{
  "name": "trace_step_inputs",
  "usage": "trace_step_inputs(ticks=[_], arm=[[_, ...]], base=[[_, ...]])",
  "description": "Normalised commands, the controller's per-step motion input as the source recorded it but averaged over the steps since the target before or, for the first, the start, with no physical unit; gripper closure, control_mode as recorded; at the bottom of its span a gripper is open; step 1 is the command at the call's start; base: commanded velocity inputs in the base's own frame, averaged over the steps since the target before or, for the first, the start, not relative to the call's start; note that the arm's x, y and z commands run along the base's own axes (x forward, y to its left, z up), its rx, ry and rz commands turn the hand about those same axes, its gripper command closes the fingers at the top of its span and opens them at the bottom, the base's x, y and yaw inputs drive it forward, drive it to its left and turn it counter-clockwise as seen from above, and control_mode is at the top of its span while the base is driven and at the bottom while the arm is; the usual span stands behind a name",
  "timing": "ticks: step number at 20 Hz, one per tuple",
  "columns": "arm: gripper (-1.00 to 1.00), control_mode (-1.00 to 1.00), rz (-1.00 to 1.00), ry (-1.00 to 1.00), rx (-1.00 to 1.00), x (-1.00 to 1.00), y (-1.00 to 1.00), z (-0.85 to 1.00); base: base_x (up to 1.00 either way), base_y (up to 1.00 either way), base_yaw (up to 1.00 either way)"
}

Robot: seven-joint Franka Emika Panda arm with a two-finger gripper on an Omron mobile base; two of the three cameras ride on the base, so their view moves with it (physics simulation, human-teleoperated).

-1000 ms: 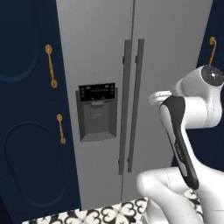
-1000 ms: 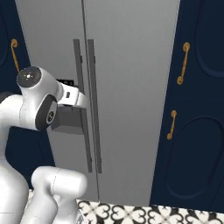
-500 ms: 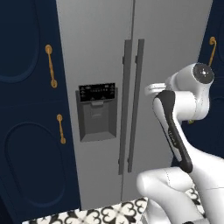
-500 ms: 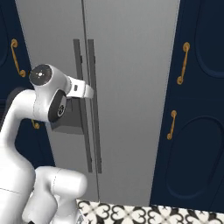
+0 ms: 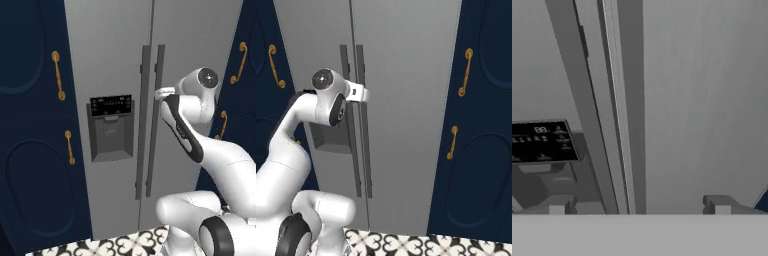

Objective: Grab a lemon wedge from the fridge and one ice cube from the ice bowl, and put them in the glass of lemonade.

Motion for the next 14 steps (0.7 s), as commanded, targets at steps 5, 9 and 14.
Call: trace_step_inputs(ticks=[5,9,14], arm=[[-1.00,-1.00,0.00,0.00,0.00,0.87,0.00,-0.20],[-1.00,-1.00,0.00,0.00,0.00,0.78,-0.01,-0.18],[-1.00,-1.00,0.00,-0.07,0.00,0.65,-0.09,-0.27]], base=[[0.00,0.00,0.00],[0.00,0.00,0.00],[0.00,0.00,0.00]])
